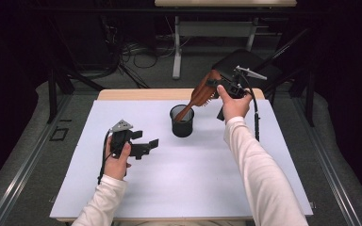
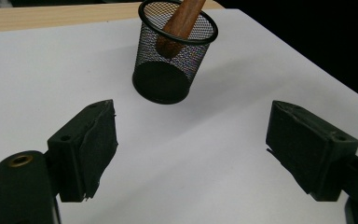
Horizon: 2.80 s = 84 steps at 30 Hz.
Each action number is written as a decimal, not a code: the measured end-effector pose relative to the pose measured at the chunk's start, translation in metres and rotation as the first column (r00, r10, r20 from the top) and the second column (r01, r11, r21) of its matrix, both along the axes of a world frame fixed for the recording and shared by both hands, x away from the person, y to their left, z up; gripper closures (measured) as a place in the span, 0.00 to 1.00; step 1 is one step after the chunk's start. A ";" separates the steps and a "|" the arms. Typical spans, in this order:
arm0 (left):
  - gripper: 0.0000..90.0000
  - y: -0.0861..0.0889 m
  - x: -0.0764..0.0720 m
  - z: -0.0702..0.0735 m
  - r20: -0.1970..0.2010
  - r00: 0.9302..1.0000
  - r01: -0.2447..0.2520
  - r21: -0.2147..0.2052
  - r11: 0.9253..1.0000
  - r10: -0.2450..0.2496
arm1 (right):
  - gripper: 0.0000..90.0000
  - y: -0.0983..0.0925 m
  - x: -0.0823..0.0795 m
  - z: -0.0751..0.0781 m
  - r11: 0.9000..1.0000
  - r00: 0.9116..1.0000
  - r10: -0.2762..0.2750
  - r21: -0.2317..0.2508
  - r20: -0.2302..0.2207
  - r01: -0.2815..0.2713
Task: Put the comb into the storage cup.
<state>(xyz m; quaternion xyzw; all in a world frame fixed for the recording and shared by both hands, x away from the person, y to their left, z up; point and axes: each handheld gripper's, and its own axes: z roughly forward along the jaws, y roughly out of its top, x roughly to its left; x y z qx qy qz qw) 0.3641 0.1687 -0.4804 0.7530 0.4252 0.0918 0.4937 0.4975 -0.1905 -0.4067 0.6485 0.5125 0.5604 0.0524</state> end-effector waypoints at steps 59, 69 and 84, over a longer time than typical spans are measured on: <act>0.18 0.000 0.003 -0.002 -0.007 1.000 0.003 0.012 1.000 -0.003 | 0.56 0.020 0.006 -0.023 0.996 1.000 0.027 -0.085 -0.013 -0.028; 0.18 0.000 0.002 -0.002 -0.007 1.000 0.004 0.013 1.000 -0.004 | 0.56 0.022 0.005 -0.027 0.995 0.999 0.030 -0.097 -0.011 -0.031; 0.18 0.000 0.003 -0.002 -0.008 1.000 0.005 0.013 1.000 -0.004 | 0.56 0.024 0.005 -0.033 0.993 0.999 0.038 -0.113 -0.008 -0.039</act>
